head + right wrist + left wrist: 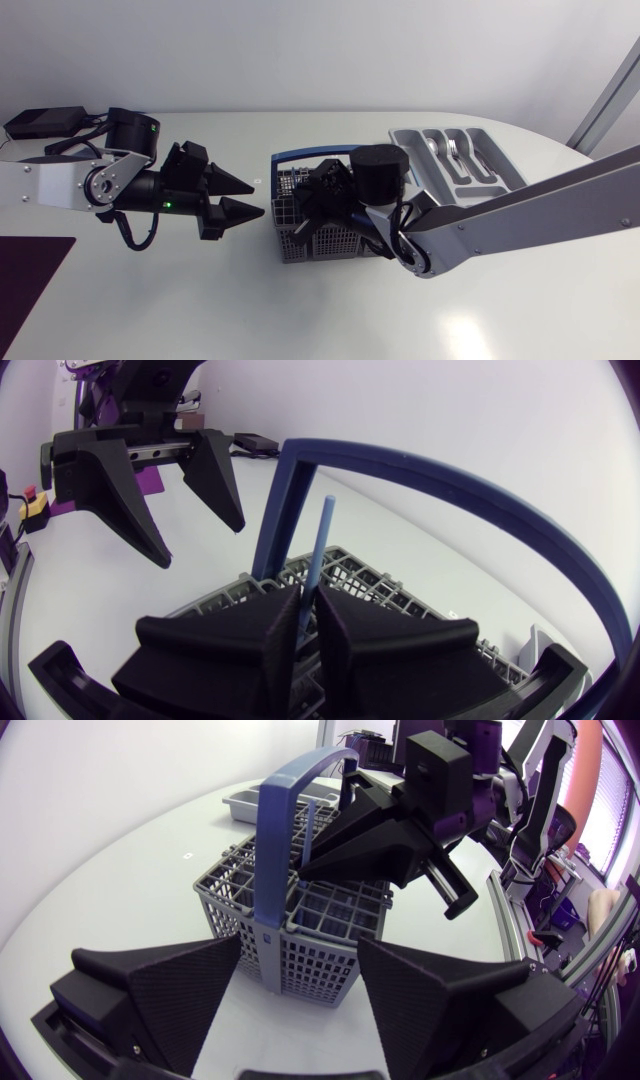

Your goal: Unload the cutlery basket into the drawer organizer.

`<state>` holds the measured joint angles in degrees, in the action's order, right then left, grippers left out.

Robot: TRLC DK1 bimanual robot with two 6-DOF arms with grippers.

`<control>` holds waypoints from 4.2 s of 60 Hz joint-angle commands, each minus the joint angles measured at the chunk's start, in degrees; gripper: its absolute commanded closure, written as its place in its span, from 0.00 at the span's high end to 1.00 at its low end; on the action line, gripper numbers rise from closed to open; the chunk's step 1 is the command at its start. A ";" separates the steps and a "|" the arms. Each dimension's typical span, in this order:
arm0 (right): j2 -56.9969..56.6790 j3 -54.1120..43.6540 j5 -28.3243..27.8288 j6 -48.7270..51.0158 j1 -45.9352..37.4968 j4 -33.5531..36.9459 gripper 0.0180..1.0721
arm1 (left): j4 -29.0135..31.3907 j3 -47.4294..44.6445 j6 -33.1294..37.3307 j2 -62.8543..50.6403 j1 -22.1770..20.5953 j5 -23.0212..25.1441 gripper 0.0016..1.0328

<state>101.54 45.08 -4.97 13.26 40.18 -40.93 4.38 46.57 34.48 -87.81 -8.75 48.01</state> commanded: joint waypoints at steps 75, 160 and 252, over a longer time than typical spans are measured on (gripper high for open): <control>-5.12 -4.30 0.67 3.44 1.92 -4.25 0.09 | -1.75 4.94 -1.96 -5.88 -5.13 -1.25 0.95; -10.39 -7.20 0.23 6.26 0.42 -4.78 0.09 | -2.54 5.03 -3.01 -11.33 -9.62 -3.89 0.20; -19.89 -15.46 0.23 5.64 -2.65 -1.88 0.91 | -2.54 6.26 -4.77 -11.68 -10.23 -6.00 0.20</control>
<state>84.58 32.29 -4.71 18.48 38.33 -43.48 0.49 54.06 31.18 -98.54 -19.57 43.03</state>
